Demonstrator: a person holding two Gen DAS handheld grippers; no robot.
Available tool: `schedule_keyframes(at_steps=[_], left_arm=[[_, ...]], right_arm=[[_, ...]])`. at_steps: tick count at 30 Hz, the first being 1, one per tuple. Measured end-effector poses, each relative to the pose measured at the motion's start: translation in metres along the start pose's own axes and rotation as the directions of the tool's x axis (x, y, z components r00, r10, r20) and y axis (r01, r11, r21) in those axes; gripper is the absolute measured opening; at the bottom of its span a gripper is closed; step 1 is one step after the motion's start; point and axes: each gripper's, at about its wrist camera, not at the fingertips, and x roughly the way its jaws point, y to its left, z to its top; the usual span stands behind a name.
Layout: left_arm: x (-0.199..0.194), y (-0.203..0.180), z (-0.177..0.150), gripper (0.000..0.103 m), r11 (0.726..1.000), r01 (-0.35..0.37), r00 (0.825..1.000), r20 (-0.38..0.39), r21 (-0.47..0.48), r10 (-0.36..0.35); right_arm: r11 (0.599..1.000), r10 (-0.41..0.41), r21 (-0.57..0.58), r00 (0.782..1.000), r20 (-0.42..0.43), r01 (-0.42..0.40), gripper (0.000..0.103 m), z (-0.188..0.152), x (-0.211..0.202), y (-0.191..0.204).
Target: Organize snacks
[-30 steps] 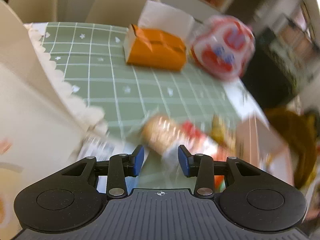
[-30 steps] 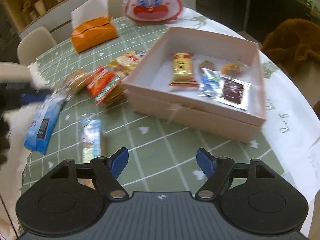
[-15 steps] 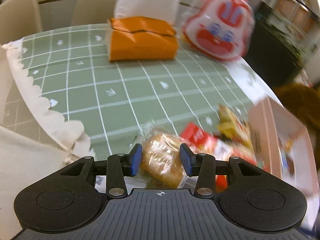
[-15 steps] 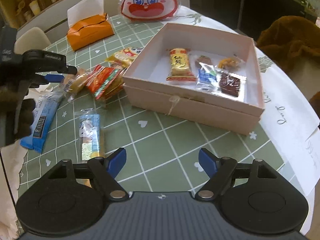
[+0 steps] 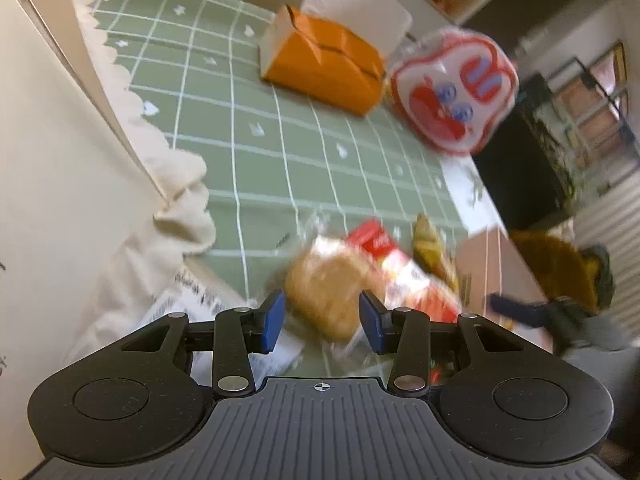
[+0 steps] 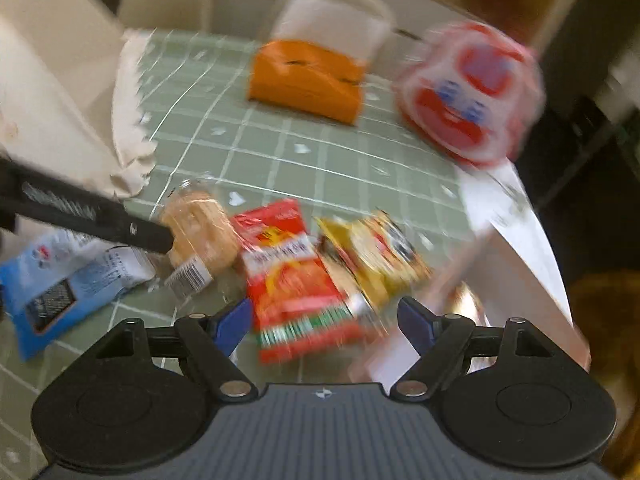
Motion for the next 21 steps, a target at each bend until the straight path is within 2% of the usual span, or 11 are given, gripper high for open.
schedule_keyframes(at_steps=[2,6,7,10,12,16,21], left_arm=[[0.003,-0.002,0.006,0.046,1.0,-0.009,1.0,0.012,-0.012,0.009],[0.016,-0.006,0.015,0.047,0.999,-0.035,0.999,0.013,-0.001,0.035],[0.019,-0.007,0.016,0.047,0.999,-0.035,0.999,0.009,-0.001,0.035],[0.027,-0.01,0.017,0.049,0.999,-0.045,0.999,0.001,0.018,0.045],[0.031,-0.009,0.017,0.052,0.999,-0.048,0.999,-0.004,0.018,0.048],[0.034,-0.014,0.024,0.052,0.998,-0.053,0.999,-0.011,0.034,0.053],[0.02,-0.022,0.011,0.052,0.998,0.0,1.0,-0.018,0.068,0.001]], right_arm=[[1.0,0.002,-0.013,0.999,-0.037,-0.002,0.08,0.01,0.021,0.006],[1.0,-0.011,0.007,0.997,-0.071,0.012,0.079,0.006,0.042,0.014],[0.999,0.01,0.036,0.997,-0.072,-0.008,0.068,0.004,0.041,0.014],[0.995,0.058,0.081,0.997,-0.059,-0.054,0.057,-0.005,0.027,0.014],[0.987,0.108,0.122,0.992,-0.059,-0.1,0.056,-0.012,0.017,0.015],[0.976,0.145,0.171,0.988,-0.056,-0.133,0.054,-0.026,-0.002,0.017],[0.943,0.181,0.288,0.983,-0.029,-0.165,0.053,-0.054,-0.032,-0.004]])
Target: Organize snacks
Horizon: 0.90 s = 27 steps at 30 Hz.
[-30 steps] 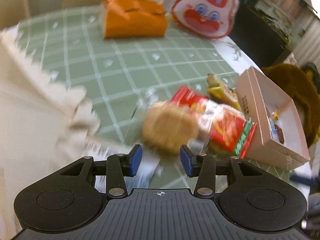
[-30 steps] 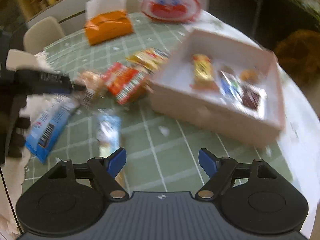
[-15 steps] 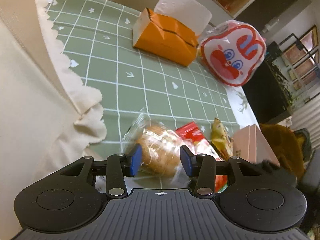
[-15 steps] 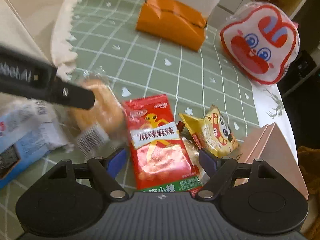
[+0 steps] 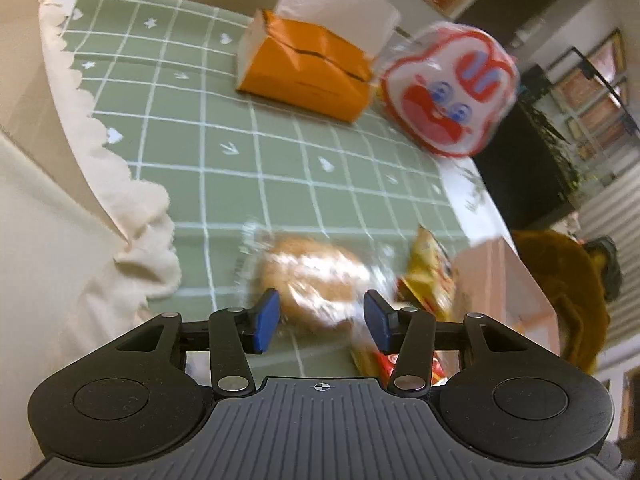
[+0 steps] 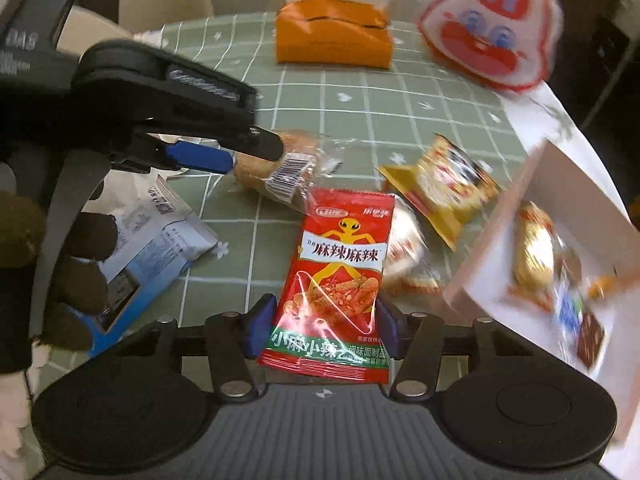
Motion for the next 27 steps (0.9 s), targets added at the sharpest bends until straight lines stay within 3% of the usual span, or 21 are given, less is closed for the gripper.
schedule_keyframes(at_steps=[6,9,15,20,23,25,27], left_arm=[[0.002,-0.012,-0.027,0.051,0.998,0.059,0.994,-0.094,-0.002,-0.059],[-0.004,-0.026,-0.047,0.051,0.997,0.07,0.988,-0.144,0.04,-0.064],[-0.024,-0.05,-0.112,0.051,0.986,0.063,0.975,-0.221,0.152,-0.028],[-0.022,-0.069,-0.137,0.051,0.969,0.048,0.972,-0.234,0.241,0.01],[-0.021,-0.081,-0.145,0.051,0.955,0.054,0.973,-0.232,0.292,0.016],[-0.02,-0.087,-0.15,0.052,0.933,0.044,0.976,-0.214,0.358,0.036],[-0.021,-0.088,-0.152,0.052,0.921,0.043,0.978,-0.206,0.387,0.041]], right_arm=[[0.996,-0.004,0.094,1.0,0.018,0.002,0.052,-0.038,-0.031,-0.024],[0.992,-0.025,0.125,0.999,0.025,0.021,0.052,-0.063,-0.044,-0.031],[0.974,-0.095,0.203,0.995,-0.008,0.095,0.052,-0.105,-0.041,-0.056],[0.952,-0.132,0.27,0.99,-0.055,0.142,0.054,-0.127,-0.032,-0.068],[0.953,-0.152,0.255,0.986,-0.064,0.164,0.06,-0.131,-0.031,-0.063],[0.952,-0.168,0.248,0.983,-0.072,0.18,0.073,-0.133,-0.029,-0.059],[0.946,-0.175,0.261,0.982,-0.076,0.189,0.075,-0.136,-0.028,-0.058]])
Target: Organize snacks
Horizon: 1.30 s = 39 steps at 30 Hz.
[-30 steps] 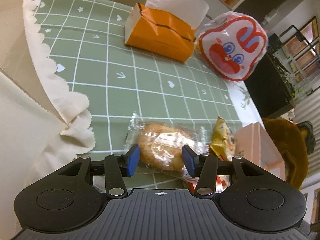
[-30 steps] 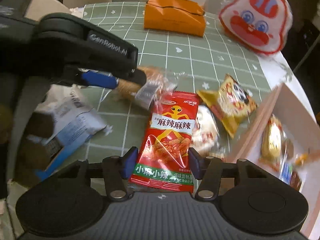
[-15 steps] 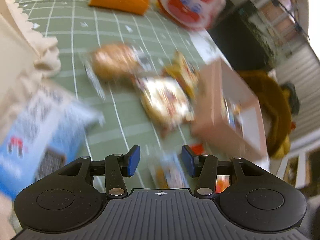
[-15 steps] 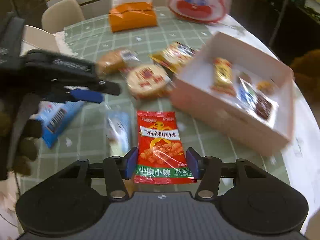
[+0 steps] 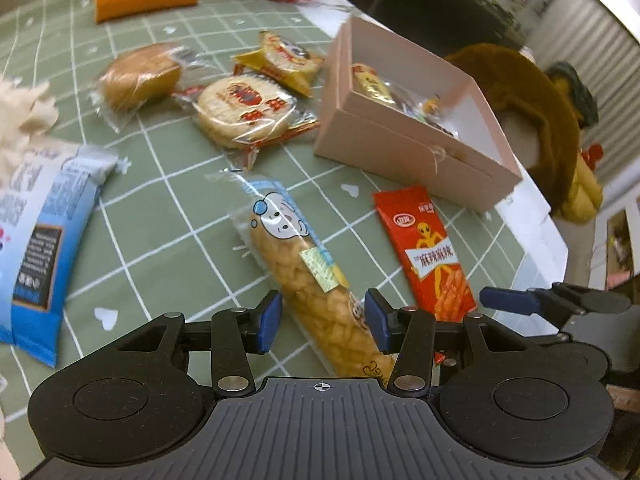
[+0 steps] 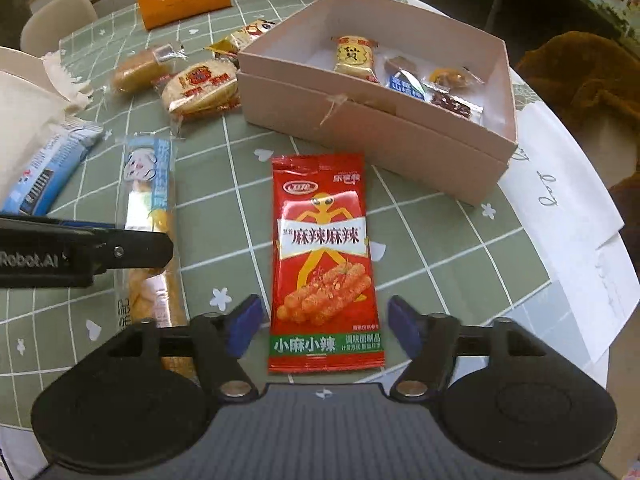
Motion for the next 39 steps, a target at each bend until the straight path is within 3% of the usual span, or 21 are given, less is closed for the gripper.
schedule_keyframes(at_steps=[4,8,10,12,15,22,26,32,39], left_arm=[[-0.005,0.003,0.0,0.053,0.999,-0.02,1.0,0.01,0.037,0.02],[-0.014,0.008,0.004,0.053,0.99,-0.113,0.992,0.058,0.087,0.108],[-0.018,0.013,0.007,0.047,0.994,-0.098,0.994,0.062,0.055,0.094],[-0.016,0.014,0.009,0.047,0.999,-0.032,0.998,0.047,0.018,0.031],[-0.006,0.0,0.006,0.049,0.997,-0.045,0.999,0.034,0.067,0.043],[0.007,-0.011,0.006,0.054,0.994,-0.059,0.998,0.014,0.095,0.057],[0.015,-0.008,0.01,0.055,0.999,-0.024,1.0,-0.014,0.037,0.024],[0.016,-0.013,0.009,0.049,0.993,-0.047,0.999,0.004,0.11,0.047],[-0.001,0.011,0.011,0.038,0.99,-0.097,0.995,0.012,0.106,0.097]], right_arm=[[0.999,0.001,0.045,1.0,-0.006,-0.001,0.084,-0.005,0.003,-0.002],[0.997,0.001,0.081,1.0,-0.006,0.0,0.088,-0.011,0.002,-0.003],[0.996,-0.006,0.093,1.0,-0.002,0.006,0.093,-0.014,0.002,-0.002],[0.995,-0.011,0.103,1.0,0.002,0.01,0.098,-0.017,0.003,0.0],[0.994,-0.016,0.113,1.0,0.006,0.015,0.103,-0.019,0.004,0.003],[0.993,-0.021,0.114,1.0,0.022,0.019,0.103,-0.021,0.004,0.005],[0.993,-0.027,0.12,0.999,0.037,0.022,0.103,-0.022,0.005,0.007],[0.993,-0.026,0.118,0.999,0.046,0.021,0.103,-0.022,0.005,0.009],[0.992,-0.03,0.124,0.998,0.064,0.022,0.103,-0.025,0.004,0.009]])
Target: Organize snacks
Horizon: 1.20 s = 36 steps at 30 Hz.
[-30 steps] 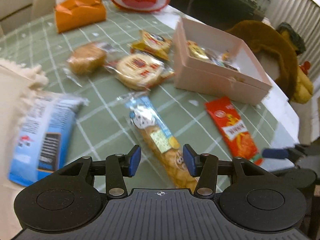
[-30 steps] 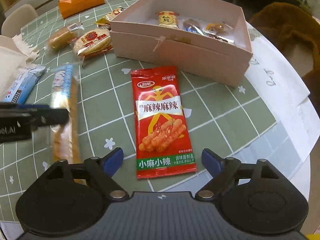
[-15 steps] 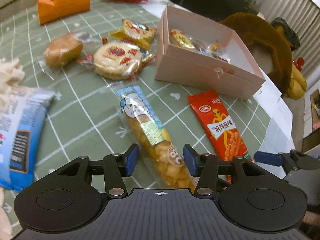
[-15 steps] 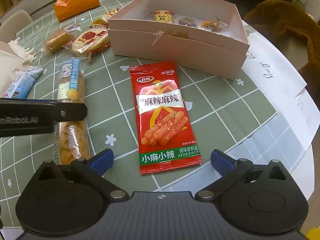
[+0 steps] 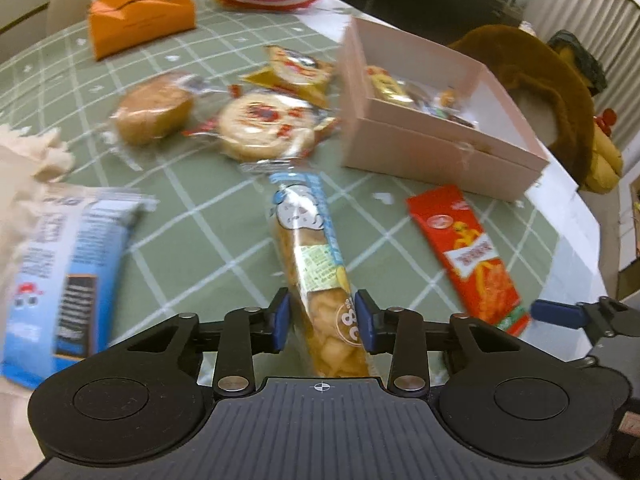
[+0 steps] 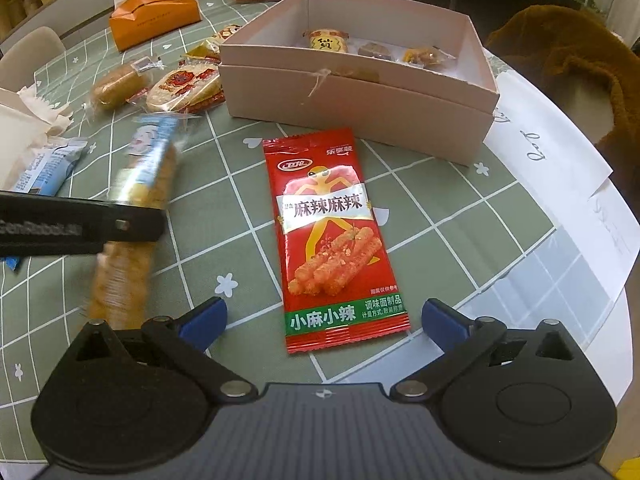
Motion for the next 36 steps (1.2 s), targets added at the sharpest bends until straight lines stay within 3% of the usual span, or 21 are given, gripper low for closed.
schedule_keyframes(at_steps=[5,13,16,19,26,30,36], left_arm=[[-0.007,0.016,-0.001,0.035,1.0,-0.014,1.0,-0.008,-0.019,0.014],[0.001,0.009,-0.006,0.036,0.998,0.038,0.999,-0.035,-0.041,-0.039],[0.0,0.011,-0.009,0.036,0.997,0.059,0.998,-0.034,-0.055,-0.061],[0.0,0.015,-0.011,0.036,0.994,0.076,0.997,-0.027,-0.083,-0.079],[0.0,0.017,-0.012,0.036,0.991,0.085,0.996,-0.021,-0.104,-0.088],[0.001,0.019,-0.011,0.036,0.989,0.09,0.995,-0.02,-0.116,-0.093],[0.0,0.016,-0.012,0.036,0.992,0.08,0.997,-0.013,-0.097,-0.082]], right_arm=[[1.0,-0.001,0.006,1.0,0.025,0.001,0.103,-0.004,-0.002,0.001],[1.0,0.002,-0.005,0.999,0.032,-0.002,0.103,-0.005,-0.002,0.001],[0.996,0.027,-0.089,1.0,-0.004,-0.027,0.102,0.009,0.001,0.0],[0.992,-0.004,-0.128,0.998,0.057,0.011,0.102,0.024,-0.003,-0.001],[1.0,0.031,-0.002,0.999,-0.008,-0.031,0.103,0.064,0.035,-0.022],[0.998,0.049,-0.036,0.999,-0.017,-0.05,0.103,0.063,0.035,-0.011],[0.993,0.096,-0.064,0.995,-0.011,-0.097,0.087,0.049,0.019,0.011]])
